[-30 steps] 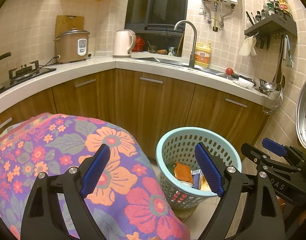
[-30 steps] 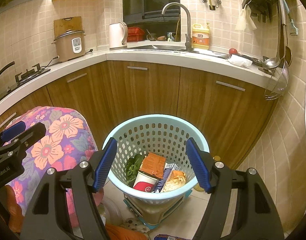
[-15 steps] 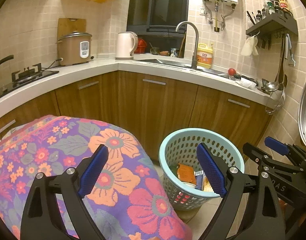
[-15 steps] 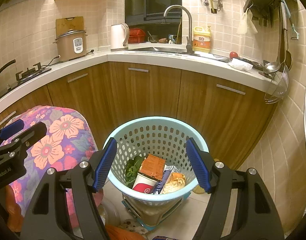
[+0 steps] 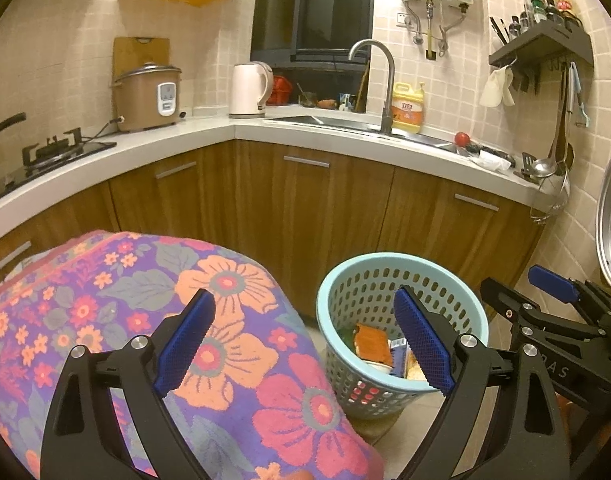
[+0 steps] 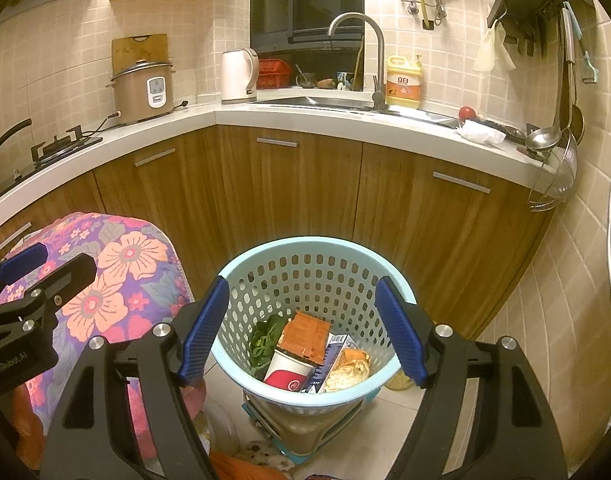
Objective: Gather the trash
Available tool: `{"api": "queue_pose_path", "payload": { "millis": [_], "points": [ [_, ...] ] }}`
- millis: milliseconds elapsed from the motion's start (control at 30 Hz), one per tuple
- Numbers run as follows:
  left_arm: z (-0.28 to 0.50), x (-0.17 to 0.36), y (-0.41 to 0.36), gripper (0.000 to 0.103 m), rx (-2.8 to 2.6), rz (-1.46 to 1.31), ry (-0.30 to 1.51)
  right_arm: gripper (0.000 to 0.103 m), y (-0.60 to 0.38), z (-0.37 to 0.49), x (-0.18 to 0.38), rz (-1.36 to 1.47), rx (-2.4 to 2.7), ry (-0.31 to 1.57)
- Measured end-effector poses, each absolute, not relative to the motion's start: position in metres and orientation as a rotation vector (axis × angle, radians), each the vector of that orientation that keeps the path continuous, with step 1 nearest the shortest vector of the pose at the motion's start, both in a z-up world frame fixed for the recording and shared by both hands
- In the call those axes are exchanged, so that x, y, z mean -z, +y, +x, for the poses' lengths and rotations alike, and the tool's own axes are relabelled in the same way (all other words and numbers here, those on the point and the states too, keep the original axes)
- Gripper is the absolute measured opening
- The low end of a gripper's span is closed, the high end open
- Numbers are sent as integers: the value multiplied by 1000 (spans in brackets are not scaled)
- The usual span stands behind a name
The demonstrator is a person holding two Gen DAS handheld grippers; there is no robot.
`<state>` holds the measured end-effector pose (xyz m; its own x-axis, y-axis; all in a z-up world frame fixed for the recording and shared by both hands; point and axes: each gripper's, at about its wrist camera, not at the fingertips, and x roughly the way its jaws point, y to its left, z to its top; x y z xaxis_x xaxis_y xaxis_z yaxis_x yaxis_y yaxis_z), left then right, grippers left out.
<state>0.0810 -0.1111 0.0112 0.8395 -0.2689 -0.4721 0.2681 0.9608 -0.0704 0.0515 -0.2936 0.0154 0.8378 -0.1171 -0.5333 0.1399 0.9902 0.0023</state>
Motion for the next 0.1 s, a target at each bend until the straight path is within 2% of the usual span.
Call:
{"api": "queue_pose_path", "payload": {
  "millis": [100],
  "points": [
    [80,-12,-109,88,279,-7,493,72,-294,52,-16,42,136,561]
  ]
}}
